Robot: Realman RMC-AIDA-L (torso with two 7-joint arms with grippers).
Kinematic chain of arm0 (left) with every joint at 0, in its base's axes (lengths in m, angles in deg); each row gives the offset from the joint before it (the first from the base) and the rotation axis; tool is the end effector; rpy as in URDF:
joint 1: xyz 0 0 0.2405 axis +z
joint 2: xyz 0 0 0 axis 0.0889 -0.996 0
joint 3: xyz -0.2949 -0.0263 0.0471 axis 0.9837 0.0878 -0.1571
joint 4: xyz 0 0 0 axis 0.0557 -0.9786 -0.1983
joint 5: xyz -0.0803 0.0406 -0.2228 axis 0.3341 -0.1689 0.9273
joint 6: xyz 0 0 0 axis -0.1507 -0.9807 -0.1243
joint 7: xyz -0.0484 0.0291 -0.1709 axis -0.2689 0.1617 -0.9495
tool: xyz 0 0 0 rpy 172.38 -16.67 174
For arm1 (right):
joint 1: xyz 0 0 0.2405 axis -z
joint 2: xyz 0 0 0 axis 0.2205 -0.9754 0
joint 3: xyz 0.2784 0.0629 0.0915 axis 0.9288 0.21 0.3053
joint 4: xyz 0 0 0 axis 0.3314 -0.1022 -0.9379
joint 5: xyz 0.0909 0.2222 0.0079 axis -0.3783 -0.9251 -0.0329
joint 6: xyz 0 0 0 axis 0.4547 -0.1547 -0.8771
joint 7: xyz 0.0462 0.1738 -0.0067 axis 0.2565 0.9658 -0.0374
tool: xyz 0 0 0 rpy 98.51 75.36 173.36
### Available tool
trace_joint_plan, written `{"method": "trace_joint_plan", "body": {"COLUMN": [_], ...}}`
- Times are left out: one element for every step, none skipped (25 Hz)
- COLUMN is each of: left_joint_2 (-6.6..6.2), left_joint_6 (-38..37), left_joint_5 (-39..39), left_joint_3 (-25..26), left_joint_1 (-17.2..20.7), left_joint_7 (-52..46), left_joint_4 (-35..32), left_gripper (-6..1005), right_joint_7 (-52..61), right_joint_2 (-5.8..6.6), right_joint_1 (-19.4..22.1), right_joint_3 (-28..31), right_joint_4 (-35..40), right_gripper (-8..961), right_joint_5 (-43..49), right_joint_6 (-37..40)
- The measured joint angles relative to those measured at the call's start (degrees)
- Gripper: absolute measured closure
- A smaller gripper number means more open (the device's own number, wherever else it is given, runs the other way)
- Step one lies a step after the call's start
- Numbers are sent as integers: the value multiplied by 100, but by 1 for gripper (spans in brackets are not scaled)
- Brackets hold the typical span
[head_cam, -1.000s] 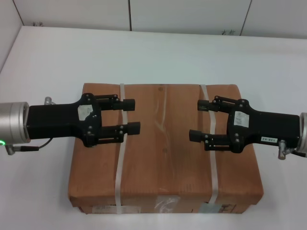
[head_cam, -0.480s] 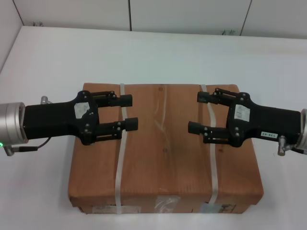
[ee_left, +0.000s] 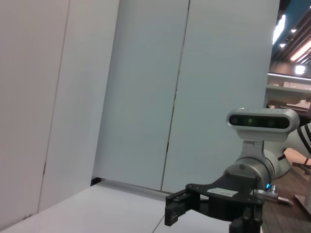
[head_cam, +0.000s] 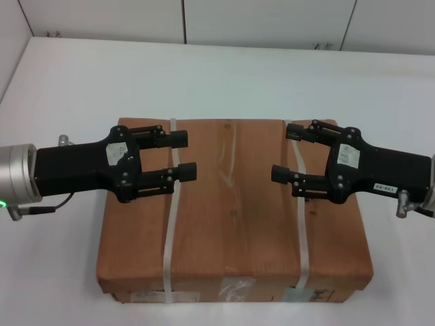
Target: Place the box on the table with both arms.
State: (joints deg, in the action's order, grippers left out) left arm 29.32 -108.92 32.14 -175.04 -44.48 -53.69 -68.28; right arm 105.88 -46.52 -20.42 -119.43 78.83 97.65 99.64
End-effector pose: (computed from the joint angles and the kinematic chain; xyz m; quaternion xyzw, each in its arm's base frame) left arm -0.2962 0.3595 -0.0332 -0.9236 -0.1322 -0.3519 0.0750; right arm 0.2753 0.3734 -0.0836 -0.9289 0.1210 0.3276 0.1235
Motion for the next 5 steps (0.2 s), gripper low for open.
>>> {"method": "trace_joint_plan", "body": {"left_joint_2": [3,5,7,8,13], "left_joint_6": [5,8,13,17,34], "left_joint_5": [1,2,3,3,4], "left_joint_3": [0,-1,-1,-1,-1], "left_joint_1": [1,1,1,1,1], "left_joint_7": [0,1,1,1,1], "left_joint_4": [0,0,0,0,0], "left_gripper": [368,368,368,368,368], "right_joint_7": [-1,-1,-2,-2,-3], "right_joint_2": [0,0,-1,-3,-6], "right_joint_1": [-4,-6,-9,-11,-11], "right_joint_3": [0,0,0,0,0], "right_joint_4": [0,0,0,0,1], "right_gripper": [90,90,90,90,90], "right_joint_5": [-1,-1,-1,-1,-1], "right_joint_6": [-12,-22,-32,-36,-37]}}
